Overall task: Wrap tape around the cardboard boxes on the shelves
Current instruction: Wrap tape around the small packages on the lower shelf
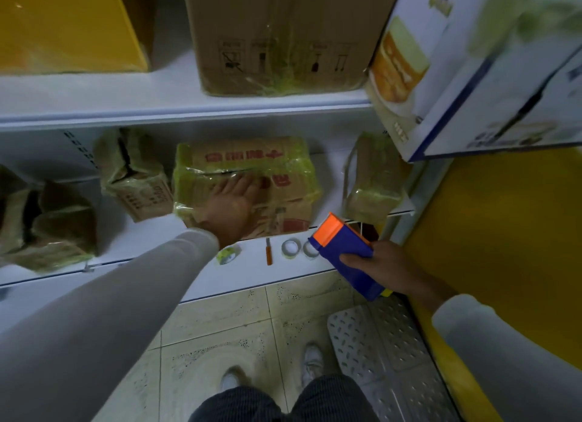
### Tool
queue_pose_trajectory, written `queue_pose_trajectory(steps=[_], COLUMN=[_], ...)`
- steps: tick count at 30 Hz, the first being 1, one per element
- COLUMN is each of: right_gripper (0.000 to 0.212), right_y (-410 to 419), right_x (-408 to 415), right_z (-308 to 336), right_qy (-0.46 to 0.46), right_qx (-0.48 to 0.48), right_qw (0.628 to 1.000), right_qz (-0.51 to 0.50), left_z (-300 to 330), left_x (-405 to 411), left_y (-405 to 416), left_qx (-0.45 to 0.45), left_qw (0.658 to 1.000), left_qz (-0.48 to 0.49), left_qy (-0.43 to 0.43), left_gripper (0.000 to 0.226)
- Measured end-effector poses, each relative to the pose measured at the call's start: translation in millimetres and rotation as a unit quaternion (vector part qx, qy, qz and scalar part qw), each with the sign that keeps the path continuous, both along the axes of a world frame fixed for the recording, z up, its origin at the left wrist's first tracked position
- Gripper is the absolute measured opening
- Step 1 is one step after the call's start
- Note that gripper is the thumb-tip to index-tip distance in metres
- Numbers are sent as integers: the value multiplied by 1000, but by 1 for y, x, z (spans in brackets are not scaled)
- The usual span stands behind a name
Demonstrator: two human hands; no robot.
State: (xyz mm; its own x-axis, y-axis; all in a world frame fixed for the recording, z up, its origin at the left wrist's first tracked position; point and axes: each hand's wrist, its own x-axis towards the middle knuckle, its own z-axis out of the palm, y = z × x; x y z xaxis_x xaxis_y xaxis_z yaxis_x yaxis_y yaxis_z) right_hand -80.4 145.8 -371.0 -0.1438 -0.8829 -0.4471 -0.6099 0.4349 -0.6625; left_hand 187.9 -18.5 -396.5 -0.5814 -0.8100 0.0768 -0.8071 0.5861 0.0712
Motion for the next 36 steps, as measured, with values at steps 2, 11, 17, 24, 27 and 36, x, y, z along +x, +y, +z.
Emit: queue_pose_trajectory(steps=[2,11,17,24,27,36], right_gripper=[40,36,35,38,32,15], right_y=[-2,0,-7,-17,-22,-32], right_x=[0,-8,1,14,17,45], right_z=[-1,3,11,3,1,11], right_qy=[1,-10,-34,-52,-56,-68], right_qx=[-2,-21,-33,-27,-12,9], right_qw=[1000,1000,997,995,995,991], right_qz=[10,15,55,81,82,112], left_z=[-6,-13,-7,4,-8,5], left_x=[-28,-1,51,13,17,59], left_y=[-4,-24,-40,17,17,12], left_qx=[41,35,21,57,74,160], left_qw=[999,988,995,997,996,985], left_qz=[17,-107,-83,-17,-28,-1], left_qy=[-26,-110,-43,58,-29,59], left_gripper=[71,60,55,70,66,53])
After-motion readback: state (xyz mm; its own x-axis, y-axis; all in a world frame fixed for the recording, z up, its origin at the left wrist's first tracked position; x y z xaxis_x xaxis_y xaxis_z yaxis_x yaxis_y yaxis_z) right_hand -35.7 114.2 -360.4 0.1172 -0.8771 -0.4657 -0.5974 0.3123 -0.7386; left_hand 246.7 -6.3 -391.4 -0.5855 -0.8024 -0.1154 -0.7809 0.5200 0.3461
